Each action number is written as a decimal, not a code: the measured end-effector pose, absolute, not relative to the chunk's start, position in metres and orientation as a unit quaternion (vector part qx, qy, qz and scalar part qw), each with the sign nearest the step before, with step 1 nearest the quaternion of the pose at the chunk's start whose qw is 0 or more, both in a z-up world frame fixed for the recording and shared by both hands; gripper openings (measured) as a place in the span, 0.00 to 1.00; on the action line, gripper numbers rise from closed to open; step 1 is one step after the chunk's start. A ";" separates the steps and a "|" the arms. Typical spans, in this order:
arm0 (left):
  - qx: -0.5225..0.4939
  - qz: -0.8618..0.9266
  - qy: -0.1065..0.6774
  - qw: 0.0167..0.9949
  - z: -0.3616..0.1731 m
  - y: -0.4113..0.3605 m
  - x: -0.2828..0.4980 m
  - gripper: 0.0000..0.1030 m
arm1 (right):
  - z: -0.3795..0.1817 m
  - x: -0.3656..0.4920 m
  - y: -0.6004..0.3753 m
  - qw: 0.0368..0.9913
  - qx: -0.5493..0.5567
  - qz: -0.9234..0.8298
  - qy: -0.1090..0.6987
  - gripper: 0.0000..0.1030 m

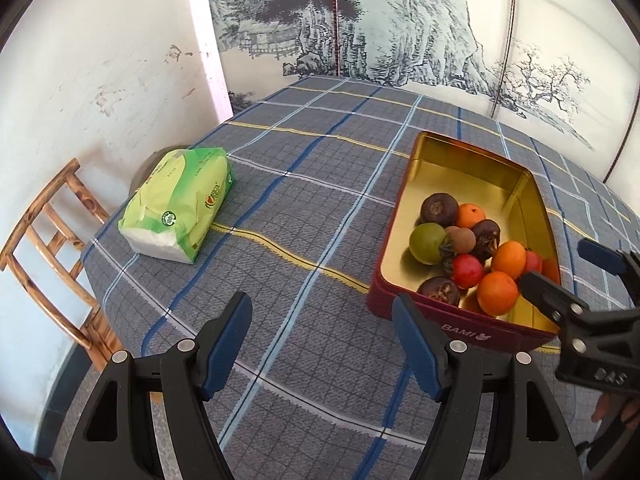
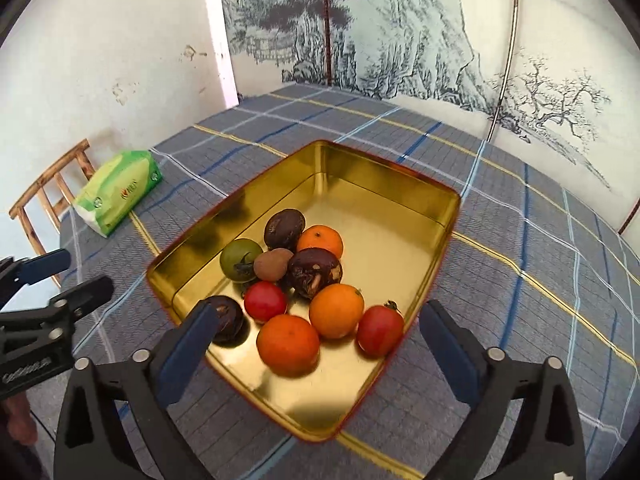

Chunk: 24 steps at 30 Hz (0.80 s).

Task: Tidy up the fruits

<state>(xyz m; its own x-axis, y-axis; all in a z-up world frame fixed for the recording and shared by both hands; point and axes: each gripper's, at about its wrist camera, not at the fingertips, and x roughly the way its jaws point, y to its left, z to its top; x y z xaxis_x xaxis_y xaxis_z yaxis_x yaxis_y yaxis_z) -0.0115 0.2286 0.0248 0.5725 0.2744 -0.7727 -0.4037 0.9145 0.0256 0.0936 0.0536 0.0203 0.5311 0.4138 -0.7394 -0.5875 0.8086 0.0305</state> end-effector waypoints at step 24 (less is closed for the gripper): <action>-0.044 0.150 0.431 0.889 0.027 0.185 -0.009 0.71 | 0.004 0.043 0.015 0.871 -0.113 0.251 0.407 0.99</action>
<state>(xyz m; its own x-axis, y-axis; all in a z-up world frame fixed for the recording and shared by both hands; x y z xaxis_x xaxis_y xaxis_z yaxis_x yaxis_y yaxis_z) -0.0095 0.1849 0.0269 0.5840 0.2294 -0.7787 -0.3054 0.9509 0.0511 0.0434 0.0145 0.0040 0.5432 0.3443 -0.7658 -0.5290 0.8486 0.0063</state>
